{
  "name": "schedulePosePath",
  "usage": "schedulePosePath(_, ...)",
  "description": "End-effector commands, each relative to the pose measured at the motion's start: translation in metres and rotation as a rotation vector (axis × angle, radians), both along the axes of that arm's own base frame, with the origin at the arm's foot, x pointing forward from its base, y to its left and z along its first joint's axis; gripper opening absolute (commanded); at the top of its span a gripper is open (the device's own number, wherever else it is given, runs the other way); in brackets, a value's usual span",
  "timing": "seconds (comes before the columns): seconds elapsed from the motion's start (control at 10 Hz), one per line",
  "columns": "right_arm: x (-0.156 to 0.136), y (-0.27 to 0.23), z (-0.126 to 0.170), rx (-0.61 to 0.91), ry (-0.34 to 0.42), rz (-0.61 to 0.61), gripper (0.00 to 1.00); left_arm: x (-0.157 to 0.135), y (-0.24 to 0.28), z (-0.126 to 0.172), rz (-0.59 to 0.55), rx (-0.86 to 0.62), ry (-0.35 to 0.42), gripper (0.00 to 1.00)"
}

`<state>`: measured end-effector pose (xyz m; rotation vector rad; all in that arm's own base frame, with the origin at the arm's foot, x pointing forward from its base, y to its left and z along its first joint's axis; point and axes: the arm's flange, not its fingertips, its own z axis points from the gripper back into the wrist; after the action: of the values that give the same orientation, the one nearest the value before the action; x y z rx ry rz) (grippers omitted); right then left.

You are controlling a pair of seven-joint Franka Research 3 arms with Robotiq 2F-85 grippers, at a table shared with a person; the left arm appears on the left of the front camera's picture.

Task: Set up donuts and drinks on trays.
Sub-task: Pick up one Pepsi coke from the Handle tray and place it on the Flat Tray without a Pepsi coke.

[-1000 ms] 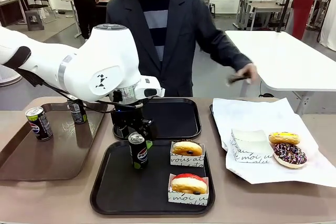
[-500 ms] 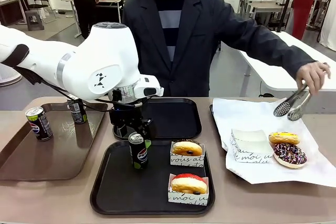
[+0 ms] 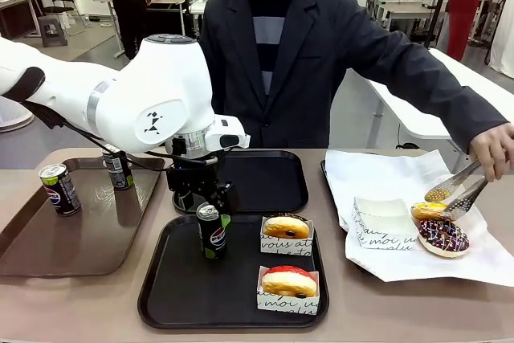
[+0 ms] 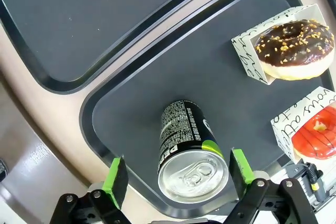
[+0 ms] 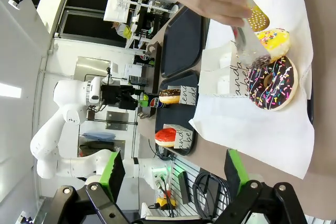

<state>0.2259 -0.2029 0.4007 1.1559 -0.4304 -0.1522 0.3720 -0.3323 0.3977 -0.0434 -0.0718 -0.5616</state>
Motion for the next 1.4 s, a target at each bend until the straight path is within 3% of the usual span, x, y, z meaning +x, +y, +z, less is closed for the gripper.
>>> schedulePosePath(0.0,0.001,0.000,-0.001,0.011,-0.025,-0.001,1.00,0.001,-0.001,0.001,-0.005,-0.016,-0.006,1.00)
schedulePosePath(0.3,0.001,0.000,-0.001,0.011,-0.025,-0.001,1.00,0.000,0.000,0.000,0.000,0.000,0.000,1.00)
schedulePosePath(0.5,0.001,0.000,-0.001,0.011,-0.025,-0.001,1.00,-0.005,0.031,0.047,0.092,0.005,-0.090,1.00)
schedulePosePath(0.7,0.001,0.000,-0.001,0.011,-0.025,-0.001,1.00,-0.009,0.086,0.087,0.247,-0.012,-0.172,1.00)
schedulePosePath(0.9,0.001,0.000,-0.001,0.011,-0.025,-0.001,1.00,0.023,0.172,0.119,0.412,0.006,-0.170,1.00)
schedulePosePath(1.1,0.001,0.000,-0.001,0.011,-0.025,-0.001,1.00,0.031,0.250,0.126,0.495,-0.071,-0.161,1.00)
schedulePosePath(1.3,0.001,0.000,-0.001,0.011,-0.025,-0.001,1.00,0.065,0.306,0.130,0.548,-0.074,-0.148,1.00)
